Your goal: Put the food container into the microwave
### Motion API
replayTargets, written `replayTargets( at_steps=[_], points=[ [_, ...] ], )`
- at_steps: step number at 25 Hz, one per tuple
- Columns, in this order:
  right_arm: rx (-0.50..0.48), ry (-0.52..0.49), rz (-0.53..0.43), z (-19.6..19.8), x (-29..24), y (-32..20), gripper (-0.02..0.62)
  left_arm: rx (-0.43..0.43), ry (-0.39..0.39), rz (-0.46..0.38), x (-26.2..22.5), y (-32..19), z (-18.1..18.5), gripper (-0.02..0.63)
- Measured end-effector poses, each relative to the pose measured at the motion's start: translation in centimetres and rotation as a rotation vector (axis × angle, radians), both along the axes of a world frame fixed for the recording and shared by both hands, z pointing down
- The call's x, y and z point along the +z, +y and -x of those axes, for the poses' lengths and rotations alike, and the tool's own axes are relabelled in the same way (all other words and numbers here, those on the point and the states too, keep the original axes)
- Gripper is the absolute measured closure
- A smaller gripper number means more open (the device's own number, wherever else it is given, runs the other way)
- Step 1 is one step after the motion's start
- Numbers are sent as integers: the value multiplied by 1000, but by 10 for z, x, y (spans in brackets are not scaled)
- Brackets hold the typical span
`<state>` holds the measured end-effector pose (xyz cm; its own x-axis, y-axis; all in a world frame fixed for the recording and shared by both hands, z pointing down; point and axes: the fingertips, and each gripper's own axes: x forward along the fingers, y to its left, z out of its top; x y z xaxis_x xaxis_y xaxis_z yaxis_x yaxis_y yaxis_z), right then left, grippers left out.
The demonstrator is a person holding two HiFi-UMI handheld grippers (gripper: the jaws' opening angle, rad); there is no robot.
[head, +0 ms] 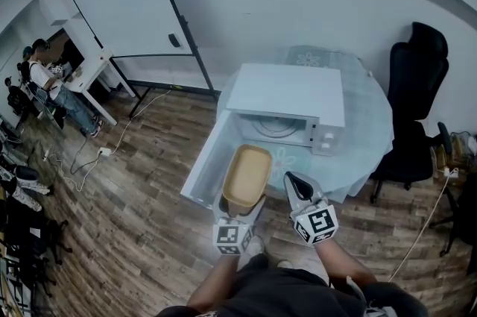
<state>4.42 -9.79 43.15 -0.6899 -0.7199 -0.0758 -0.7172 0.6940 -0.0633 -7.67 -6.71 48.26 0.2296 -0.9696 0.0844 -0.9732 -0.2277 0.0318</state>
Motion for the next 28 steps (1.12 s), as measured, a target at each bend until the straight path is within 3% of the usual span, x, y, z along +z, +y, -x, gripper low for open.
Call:
replayTargets(
  at_steps=[14,28],
  points=[
    [86,-16,-28,43,-8,-69,594,110,11,4,4,-73,31,86],
    [199,60,0,51,15,-118,594,211,38,60,33,-124,41,86]
  ],
)
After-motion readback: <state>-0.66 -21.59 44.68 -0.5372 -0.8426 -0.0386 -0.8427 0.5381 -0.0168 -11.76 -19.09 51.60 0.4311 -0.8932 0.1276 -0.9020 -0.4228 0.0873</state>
